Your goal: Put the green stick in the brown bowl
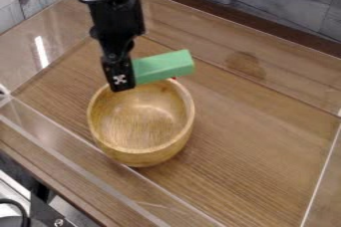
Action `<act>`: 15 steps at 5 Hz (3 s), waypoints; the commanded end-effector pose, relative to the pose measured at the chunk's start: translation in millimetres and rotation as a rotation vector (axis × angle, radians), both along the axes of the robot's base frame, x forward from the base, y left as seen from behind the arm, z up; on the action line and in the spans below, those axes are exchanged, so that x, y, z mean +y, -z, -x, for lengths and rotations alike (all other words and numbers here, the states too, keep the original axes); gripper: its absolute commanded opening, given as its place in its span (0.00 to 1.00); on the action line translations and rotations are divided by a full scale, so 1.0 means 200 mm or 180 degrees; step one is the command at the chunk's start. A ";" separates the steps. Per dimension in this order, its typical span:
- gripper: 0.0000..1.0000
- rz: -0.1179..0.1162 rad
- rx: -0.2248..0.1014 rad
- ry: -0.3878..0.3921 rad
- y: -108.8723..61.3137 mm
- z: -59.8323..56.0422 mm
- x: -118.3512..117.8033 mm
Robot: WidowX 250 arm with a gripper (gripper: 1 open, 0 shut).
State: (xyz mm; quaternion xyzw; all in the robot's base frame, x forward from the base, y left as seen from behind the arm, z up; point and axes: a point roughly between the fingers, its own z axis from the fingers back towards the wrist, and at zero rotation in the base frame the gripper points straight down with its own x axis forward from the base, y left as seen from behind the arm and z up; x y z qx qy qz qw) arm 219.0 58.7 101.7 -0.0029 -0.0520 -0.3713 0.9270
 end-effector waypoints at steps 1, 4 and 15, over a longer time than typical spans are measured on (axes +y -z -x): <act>0.00 -0.0046 -0.0129 -0.0014 -0.04 -0.07 -0.03; 0.00 -0.0040 -0.0138 -0.0338 -0.04 -0.06 -0.08; 1.00 -0.0008 -0.0132 -0.0458 -0.12 -0.04 -0.09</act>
